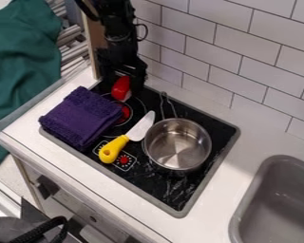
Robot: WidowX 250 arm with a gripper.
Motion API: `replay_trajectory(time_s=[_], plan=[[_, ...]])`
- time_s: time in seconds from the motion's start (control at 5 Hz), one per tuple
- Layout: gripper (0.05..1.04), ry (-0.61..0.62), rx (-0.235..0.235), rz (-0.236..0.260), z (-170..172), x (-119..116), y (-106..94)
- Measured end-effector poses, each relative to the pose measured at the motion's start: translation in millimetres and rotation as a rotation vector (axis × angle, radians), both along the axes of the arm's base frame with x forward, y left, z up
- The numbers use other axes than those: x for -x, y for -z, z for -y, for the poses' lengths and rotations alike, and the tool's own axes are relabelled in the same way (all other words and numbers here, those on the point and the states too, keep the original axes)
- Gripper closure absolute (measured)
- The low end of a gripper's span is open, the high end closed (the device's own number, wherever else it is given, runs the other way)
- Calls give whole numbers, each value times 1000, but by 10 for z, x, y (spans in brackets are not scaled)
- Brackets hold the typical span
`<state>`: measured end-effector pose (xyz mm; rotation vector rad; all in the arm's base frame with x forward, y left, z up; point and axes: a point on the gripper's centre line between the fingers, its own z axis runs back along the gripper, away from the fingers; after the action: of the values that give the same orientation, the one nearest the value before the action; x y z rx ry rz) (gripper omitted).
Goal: Put the red object in the silver pot
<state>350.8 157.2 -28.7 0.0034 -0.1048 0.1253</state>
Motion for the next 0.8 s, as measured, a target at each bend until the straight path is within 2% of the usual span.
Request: replay_trajectory(time_s=[0.2, 0.4, 0.6, 0.8], plan=[[128, -9, 26, 6, -14, -70, 95], [419, -11, 10, 16, -57, -68, 102], [537, -11, -7, 0, -64, -28, 87], [537, 12, -55, 22, 5, -86, -187]])
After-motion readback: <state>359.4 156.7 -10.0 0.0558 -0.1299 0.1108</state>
